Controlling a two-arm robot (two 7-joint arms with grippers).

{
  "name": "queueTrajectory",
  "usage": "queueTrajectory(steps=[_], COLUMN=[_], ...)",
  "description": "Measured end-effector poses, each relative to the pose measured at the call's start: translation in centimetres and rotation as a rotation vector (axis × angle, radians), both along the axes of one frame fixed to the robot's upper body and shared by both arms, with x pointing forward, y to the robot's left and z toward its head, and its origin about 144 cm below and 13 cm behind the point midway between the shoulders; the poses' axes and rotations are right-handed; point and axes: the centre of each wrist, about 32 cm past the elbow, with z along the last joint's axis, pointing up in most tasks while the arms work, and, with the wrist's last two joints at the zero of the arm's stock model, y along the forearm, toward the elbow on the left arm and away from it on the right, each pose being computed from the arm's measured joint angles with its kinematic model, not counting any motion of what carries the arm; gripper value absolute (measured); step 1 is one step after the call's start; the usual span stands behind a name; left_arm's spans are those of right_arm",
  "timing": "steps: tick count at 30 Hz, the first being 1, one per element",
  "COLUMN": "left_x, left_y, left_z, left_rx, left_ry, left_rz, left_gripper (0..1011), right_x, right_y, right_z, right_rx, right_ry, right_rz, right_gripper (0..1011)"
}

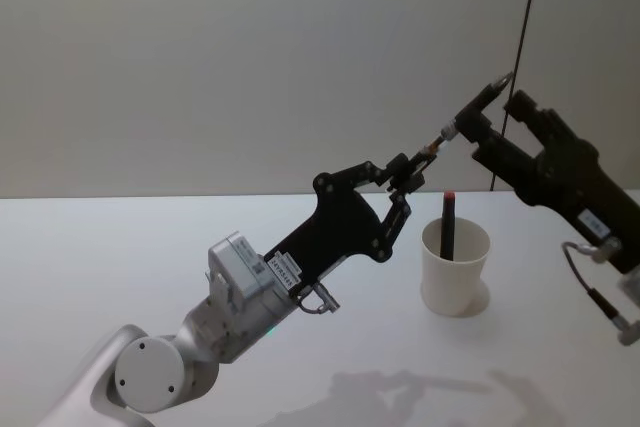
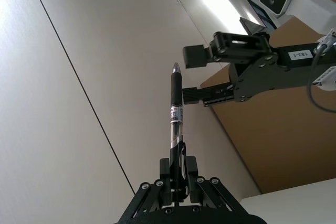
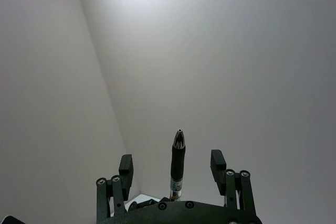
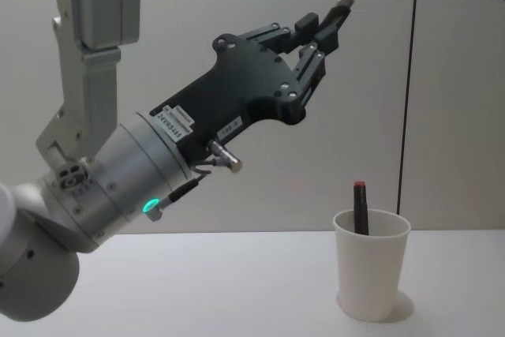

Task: Place the pen into the pen holder.

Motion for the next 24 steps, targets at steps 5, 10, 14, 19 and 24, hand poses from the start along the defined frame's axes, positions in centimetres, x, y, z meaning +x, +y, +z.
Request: queueTrajectory(steps=[5, 10, 14, 19, 24], left_x=[0.0, 0.0, 0.0, 0.0, 0.0], left_y=[0.0, 0.0, 0.0, 0.0, 0.0], left_z=[0.0, 0.0, 0.0, 0.0, 0.0], left_rx=[0.0, 0.0, 0.0, 0.0, 0.0], left_ry=[0.0, 0.0, 0.0, 0.0, 0.0], left_rz=[0.0, 0.0, 0.0, 0.0, 0.0], left_gripper=[183, 183, 183, 183, 183], right_x=[0.4, 0.6, 0.8, 0.9, 1.0], right_y=[0.7, 1.2, 1.6, 1.8, 1.9], right_z=[0.1, 0.1, 0.2, 0.3, 0.4], right_rx=[0.001, 0.004, 0.008, 0.012, 0.02], right_ry=[0.003, 0.005, 0.007, 0.008, 0.009], right_rz=[-0.006, -0.011, -0.013, -0.017, -0.019], right_gripper=[837, 707, 591, 418, 242])
